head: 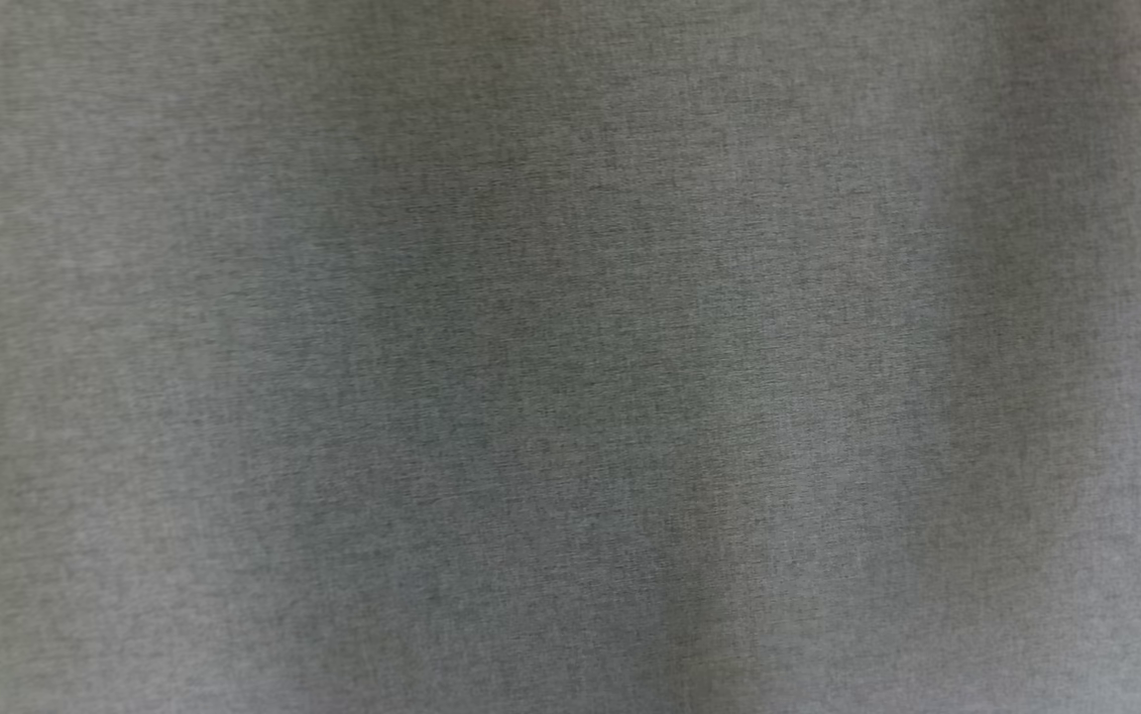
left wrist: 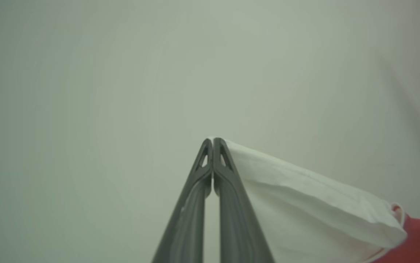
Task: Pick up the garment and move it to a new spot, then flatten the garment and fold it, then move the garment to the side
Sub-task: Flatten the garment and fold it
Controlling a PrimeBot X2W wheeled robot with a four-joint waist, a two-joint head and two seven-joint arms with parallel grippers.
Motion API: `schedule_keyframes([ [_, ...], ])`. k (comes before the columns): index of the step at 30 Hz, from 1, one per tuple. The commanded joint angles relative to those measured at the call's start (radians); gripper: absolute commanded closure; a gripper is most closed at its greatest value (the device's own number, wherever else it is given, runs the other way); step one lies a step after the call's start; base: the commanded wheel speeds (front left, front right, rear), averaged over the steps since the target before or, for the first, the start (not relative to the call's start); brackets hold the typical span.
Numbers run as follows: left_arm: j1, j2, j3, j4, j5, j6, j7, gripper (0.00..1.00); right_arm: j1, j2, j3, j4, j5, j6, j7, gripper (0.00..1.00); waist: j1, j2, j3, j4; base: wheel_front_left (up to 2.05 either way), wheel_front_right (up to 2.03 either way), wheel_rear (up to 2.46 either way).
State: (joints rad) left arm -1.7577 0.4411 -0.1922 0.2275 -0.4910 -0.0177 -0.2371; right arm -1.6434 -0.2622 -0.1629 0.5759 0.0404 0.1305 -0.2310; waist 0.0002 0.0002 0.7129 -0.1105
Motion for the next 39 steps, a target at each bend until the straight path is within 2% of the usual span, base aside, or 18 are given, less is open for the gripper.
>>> schedule_keyframes([
  [1,-0.016,0.013,0.009,-0.01,0.017,0.006,-0.009,1.0,-0.009,-0.004,-0.004,0.0,-0.013,0.0,-0.008,1.0,-0.0002,-0.0002,-0.005,0.006,0.0,0.0,0.0],
  [5,0.014,0.032,0.02,-0.049,0.077,0.007,-0.025,1.0,-0.031,-0.011,-0.001,-0.01,-0.074,0.0,-0.029,1.0,-0.0002,-0.0002,-0.008,0.018,0.0,0.0,0.0],
  [9,0.139,0.045,0.011,-0.056,0.105,-0.006,-0.027,1.0,0.054,-0.024,0.04,0.031,-0.095,0.0,-0.03,1.0,-0.0002,-0.0002,-0.001,0.022,0.0,0.0,0.0],
  [12,0.273,0.029,0.021,-0.076,0.114,0.003,-0.028,1.0,0.126,-0.055,0.086,0.059,-0.086,0.0,-0.03,1.0,-0.0002,-0.0002,0.012,0.025,0.0,0.0,0.0],
  [17,0.52,-0.018,0.08,-0.116,0.098,0.0,-0.028,1.0,0.235,-0.1,0.176,0.097,-0.059,0.0,-0.032,1.0,-0.0002,-0.0002,0.002,0.039,0.0,0.0,0.0],
  [22,0.794,-0.113,0.181,-0.2,0.075,-0.017,-0.028,1.0,0.367,-0.143,0.266,0.101,-0.019,0.0,0.011,1.0,-0.0002,-0.0002,-0.075,0.06,0.0,0.0,0.0],
  [25,0.985,-0.178,0.233,-0.24,0.071,-0.039,-0.028,1.0,0.491,-0.162,0.257,0.094,0.033,-0.001,0.124,1.0,-0.0002,-0.0002,-0.151,0.072,0.0,0.0,0.0],
  [30,1.275,-0.295,0.294,-0.268,0.047,-0.062,-0.029,1.0,0.733,-0.138,0.253,-0.012,0.106,-0.002,0.382,1.0,-0.0002,-0.0002,-0.272,0.079,0.0,0.0,0.0],
  [33,1.421,-0.346,0.296,-0.279,0.044,-0.074,-0.029,1.0,0.891,-0.157,0.251,-0.147,0.157,-0.002,0.532,1.0,-0.0002,-0.0002,-0.337,0.083,0.0,0.0,0.0],
  [39,1.627,-0.383,0.275,-0.287,0.071,-0.064,-0.029,1.0,1.188,-0.158,0.182,-0.462,0.189,-0.002,0.808,1.0,-0.0002,-0.0002,-0.421,0.103,0.0,0.0,0.0],
])
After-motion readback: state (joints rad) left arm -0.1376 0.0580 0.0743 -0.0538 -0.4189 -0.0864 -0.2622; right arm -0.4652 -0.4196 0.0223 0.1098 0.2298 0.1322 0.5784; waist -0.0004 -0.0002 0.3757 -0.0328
